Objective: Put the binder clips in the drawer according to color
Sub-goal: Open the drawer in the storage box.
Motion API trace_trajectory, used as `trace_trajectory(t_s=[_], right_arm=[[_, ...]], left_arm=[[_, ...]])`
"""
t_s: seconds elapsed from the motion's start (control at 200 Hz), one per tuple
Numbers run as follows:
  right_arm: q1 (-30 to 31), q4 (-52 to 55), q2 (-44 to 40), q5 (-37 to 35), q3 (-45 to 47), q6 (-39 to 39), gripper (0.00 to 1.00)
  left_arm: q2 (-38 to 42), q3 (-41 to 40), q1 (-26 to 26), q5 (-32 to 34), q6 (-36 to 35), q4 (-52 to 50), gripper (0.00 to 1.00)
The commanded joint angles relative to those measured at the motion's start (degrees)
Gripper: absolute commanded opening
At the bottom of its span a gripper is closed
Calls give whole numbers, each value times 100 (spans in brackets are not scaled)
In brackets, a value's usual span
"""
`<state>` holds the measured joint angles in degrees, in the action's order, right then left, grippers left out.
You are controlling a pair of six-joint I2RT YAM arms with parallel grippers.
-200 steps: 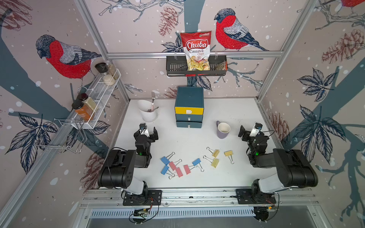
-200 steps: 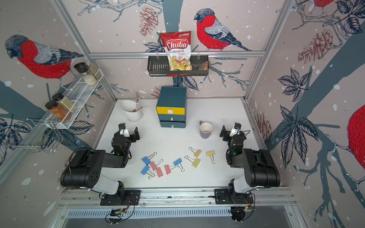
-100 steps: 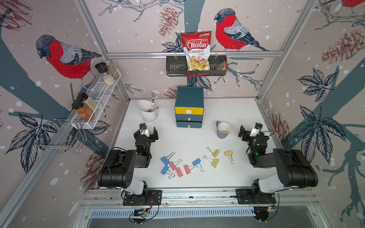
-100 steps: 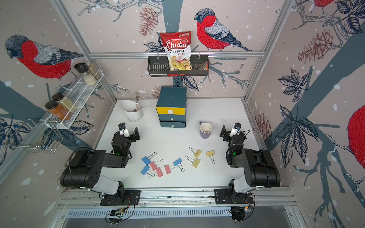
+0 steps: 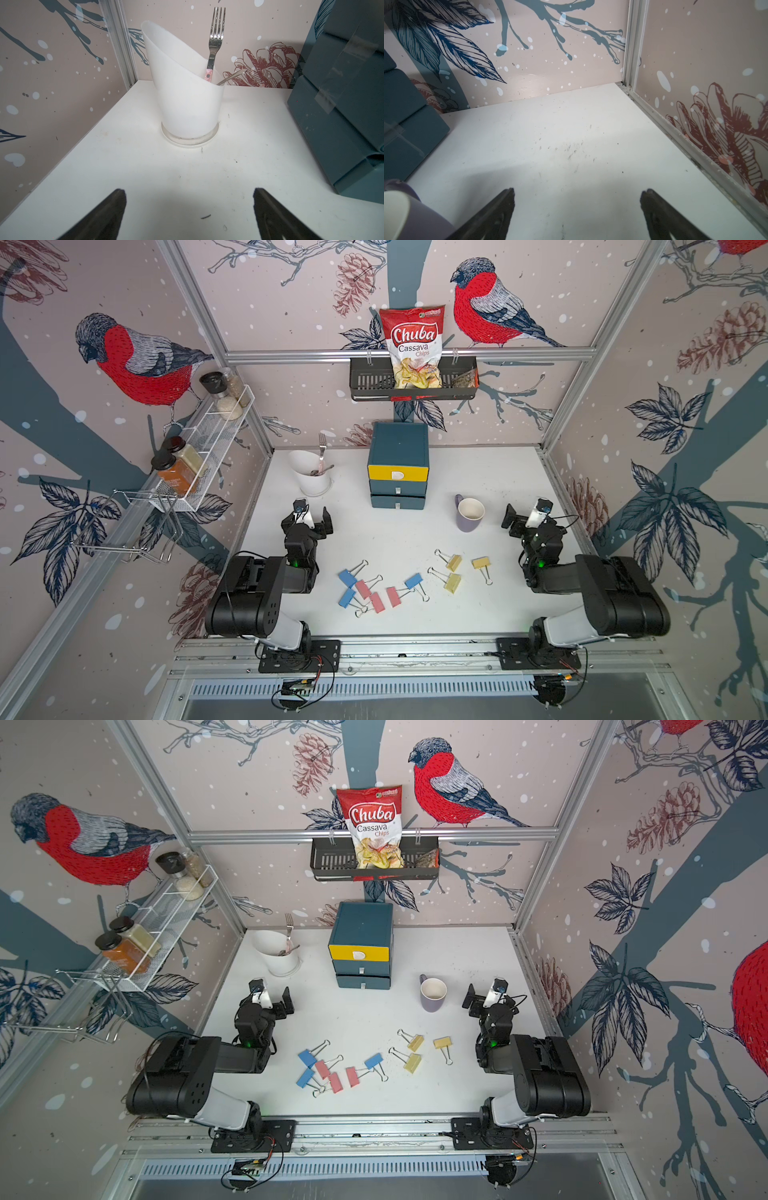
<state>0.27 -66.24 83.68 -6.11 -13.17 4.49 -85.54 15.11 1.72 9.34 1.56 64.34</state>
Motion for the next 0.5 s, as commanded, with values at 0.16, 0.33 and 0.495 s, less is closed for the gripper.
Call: trace_trajectory(t_s=[0.16,0.33,0.495], right_arm=[[116,431,-101,-399,-301,-32,100],[56,-152,47,-737,6,188,100],[132,-1027,279,-1313,320,298,100]], left_arm=[[91,180,15,96,29,-156,98],[-7,201,12,-1,-7,-103,98],[-33,201,-19,-123,-5,-93,99]])
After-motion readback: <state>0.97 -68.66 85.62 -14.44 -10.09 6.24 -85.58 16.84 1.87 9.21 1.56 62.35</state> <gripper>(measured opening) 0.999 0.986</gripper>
